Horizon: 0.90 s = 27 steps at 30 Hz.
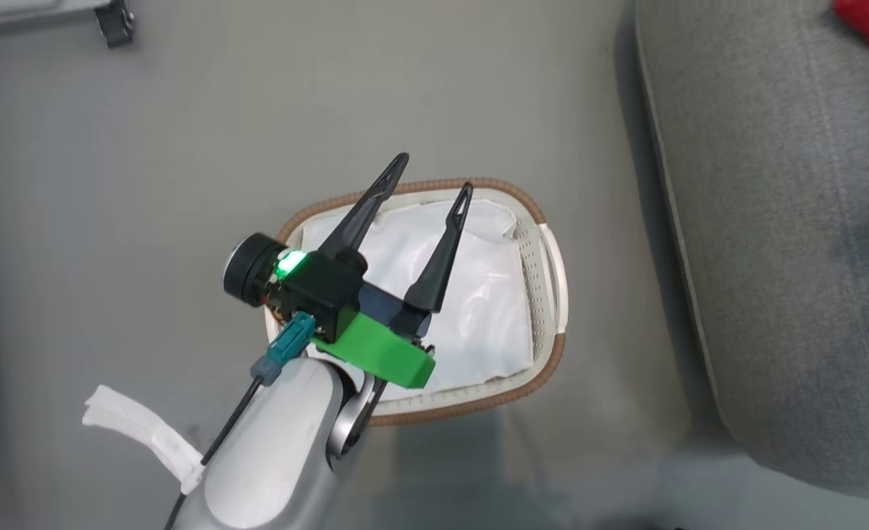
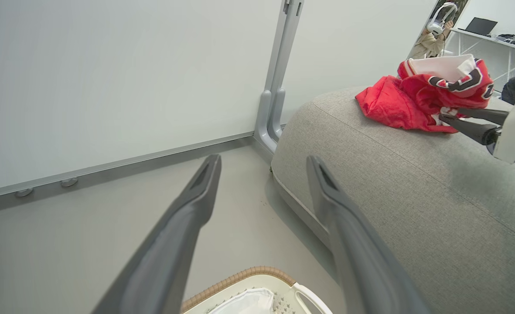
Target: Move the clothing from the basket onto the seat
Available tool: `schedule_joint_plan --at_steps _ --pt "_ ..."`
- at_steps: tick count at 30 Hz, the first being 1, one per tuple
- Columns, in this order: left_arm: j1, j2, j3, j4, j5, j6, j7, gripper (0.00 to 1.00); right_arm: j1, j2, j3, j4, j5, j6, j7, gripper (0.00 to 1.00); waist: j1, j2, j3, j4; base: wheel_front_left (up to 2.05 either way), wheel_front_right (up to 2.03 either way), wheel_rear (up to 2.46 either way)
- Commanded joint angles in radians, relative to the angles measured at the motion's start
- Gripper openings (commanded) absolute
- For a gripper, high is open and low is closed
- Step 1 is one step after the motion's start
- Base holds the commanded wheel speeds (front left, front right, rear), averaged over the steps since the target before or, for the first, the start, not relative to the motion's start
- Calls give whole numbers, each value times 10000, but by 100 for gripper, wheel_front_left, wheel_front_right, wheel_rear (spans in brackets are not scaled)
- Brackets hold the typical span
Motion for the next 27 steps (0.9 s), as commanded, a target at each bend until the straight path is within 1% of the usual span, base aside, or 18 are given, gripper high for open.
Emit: schedule_joint_plan --at_steps 1,7,12,16,20,23,24,27 --pt "291 22 95 69 -75 -24 -8 100 395 106 -9 -85 98 -14 -19 100 0 0 -820 -131 0 0 0" --pt "1000 24 570 265 -109 -24 -8 100 1684 668 153 -541 335 -14 -19 100 0 0 -1648 -8 0 0 0" --pt "1632 30 1270 323 22 -9 -8 100 2537 1222 902 -1289 677 -14 -19 100 0 0 -2331 217 0 0 0" --pt "2151 28 2025 415 292 291 -8 100 3003 1691 1800 -2023 1112 -14 -17 100 0 0 -2833 449 0 0 0" --pt "2571 27 2731 482 536 623 -8 100 3339 2023 2592 -2563 1463 -14 -19 100 0 0 -3237 687 0 0 0" --pt "2888 25 3224 543 720 886 -8 100 3506 2197 2969 -2834 1628 -14 -17 100 0 0 -3487 842 0 0 0" --pt "3066 22 3526 596 851 1027 -8 100 3613 2276 3161 -2964 1727 -14 -19 100 0 0 -3633 944 0 0 0" --pt "3318 23 3916 781 1093 1133 -8 100 3753 2400 3471 -3093 1845 -14 -19 100 0 0 -3813 1070 0 0 0"
